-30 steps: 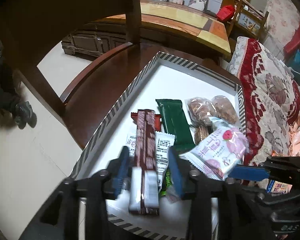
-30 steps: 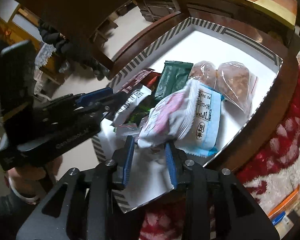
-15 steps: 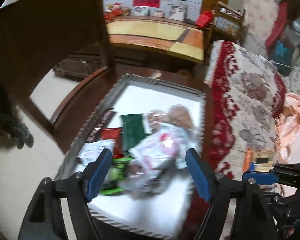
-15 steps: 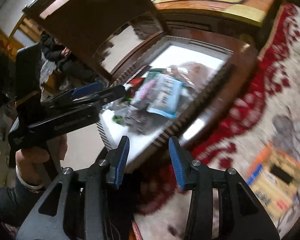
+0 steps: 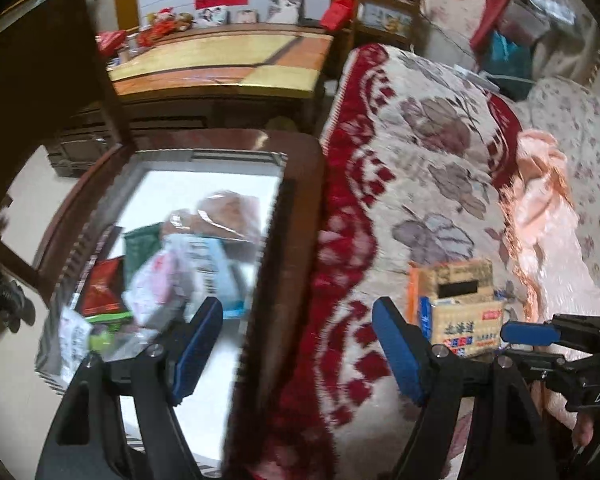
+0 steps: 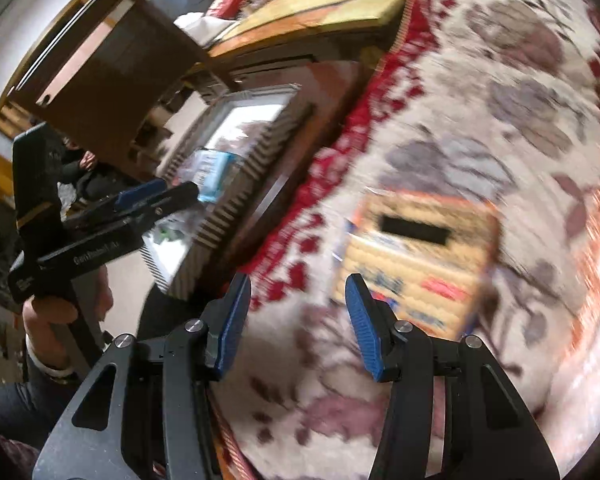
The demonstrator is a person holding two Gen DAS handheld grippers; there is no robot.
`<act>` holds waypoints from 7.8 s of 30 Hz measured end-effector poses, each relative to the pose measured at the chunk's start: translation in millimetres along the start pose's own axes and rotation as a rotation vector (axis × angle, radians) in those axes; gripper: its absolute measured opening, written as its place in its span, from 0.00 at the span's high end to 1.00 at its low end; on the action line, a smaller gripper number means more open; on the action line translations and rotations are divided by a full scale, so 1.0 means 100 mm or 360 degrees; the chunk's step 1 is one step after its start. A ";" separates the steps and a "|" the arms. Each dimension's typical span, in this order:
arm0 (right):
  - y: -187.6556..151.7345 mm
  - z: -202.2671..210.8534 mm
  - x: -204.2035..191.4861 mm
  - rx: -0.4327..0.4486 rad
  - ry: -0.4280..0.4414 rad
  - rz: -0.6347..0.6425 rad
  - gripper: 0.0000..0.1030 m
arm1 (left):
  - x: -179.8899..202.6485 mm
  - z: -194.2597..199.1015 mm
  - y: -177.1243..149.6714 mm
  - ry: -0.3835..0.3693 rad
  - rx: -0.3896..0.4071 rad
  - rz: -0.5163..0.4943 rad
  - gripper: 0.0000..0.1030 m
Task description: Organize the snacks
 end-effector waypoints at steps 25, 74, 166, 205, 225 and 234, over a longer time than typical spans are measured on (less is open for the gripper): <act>0.19 -0.25 0.74 -0.0012 -0.0148 -0.0123 0.52 | 0.46 -0.27 -0.33 -0.0141 -0.0212 -0.0141 0.23; 0.20 -0.90 0.26 -0.0501 -0.0856 0.1573 0.16 | 0.73 -0.57 -0.92 -0.0228 -0.0479 -0.0090 0.38; 1.18 -1.97 -1.60 -0.0159 -0.0238 0.0562 0.41 | -1.84 -0.57 -0.08 0.0304 -0.0181 0.0437 0.42; 0.16 -0.67 -1.23 0.0241 -0.0180 0.0424 0.33 | -0.93 0.46 -0.50 0.0381 0.0136 0.0405 0.05; -0.01 -0.58 -1.22 0.0212 -0.0189 0.0434 0.33 | -0.73 0.52 -0.60 0.0352 0.0109 0.0364 0.05; -0.01 -0.61 -1.21 0.0198 -0.0186 0.0426 0.33 | -0.71 0.54 -0.60 0.0345 0.0152 0.0350 0.05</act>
Point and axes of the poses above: each gripper's, at about its wrist camera, not at the fingertips, and z roughly against the way its jaws point, x to its right, y to its top, the point moved 4 cm from there along -z, roughly the way its jaws point, and after that the axes turned 4 degrees about -z, right-handed, at the moved point
